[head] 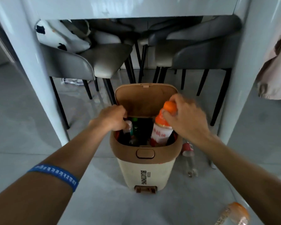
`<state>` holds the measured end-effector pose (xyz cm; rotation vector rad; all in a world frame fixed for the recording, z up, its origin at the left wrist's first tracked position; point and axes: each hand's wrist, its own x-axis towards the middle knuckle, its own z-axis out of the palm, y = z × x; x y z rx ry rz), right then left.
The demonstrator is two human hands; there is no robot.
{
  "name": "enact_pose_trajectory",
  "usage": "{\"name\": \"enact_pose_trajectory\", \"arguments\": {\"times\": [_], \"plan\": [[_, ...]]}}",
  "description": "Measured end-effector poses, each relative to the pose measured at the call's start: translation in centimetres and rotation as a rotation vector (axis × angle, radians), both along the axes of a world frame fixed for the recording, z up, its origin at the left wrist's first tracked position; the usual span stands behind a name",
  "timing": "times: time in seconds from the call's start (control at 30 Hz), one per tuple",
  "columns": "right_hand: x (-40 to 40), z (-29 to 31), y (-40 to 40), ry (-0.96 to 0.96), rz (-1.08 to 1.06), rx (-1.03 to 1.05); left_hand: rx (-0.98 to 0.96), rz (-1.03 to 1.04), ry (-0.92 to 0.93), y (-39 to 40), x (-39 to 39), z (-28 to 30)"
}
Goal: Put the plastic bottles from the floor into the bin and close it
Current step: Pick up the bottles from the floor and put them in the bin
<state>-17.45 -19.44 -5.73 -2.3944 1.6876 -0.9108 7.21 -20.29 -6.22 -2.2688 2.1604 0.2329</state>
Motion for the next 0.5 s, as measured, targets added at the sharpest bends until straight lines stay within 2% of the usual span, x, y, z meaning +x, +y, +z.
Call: {"name": "enact_pose_trajectory", "arguments": {"times": [0.03,0.1,0.3,0.5], "plan": [[0.3,-0.6,-0.2,0.076,-0.005,0.058,-0.007,-0.011,0.005,-0.1,-0.1,-0.1],[0.1,-1.3,-0.3,0.107,-0.011,0.120,-0.048,-0.042,0.034,-0.2,-0.5,0.2],[-4.5,-4.1,-0.1,-0.080,-0.122,0.111,-0.224,-0.184,0.262,-0.2,-6.8,2.0],[-11.7,-8.4,0.4,-0.233,-0.357,0.315,-0.255,-0.407,0.355,0.7,-19.1,-0.6]]}}
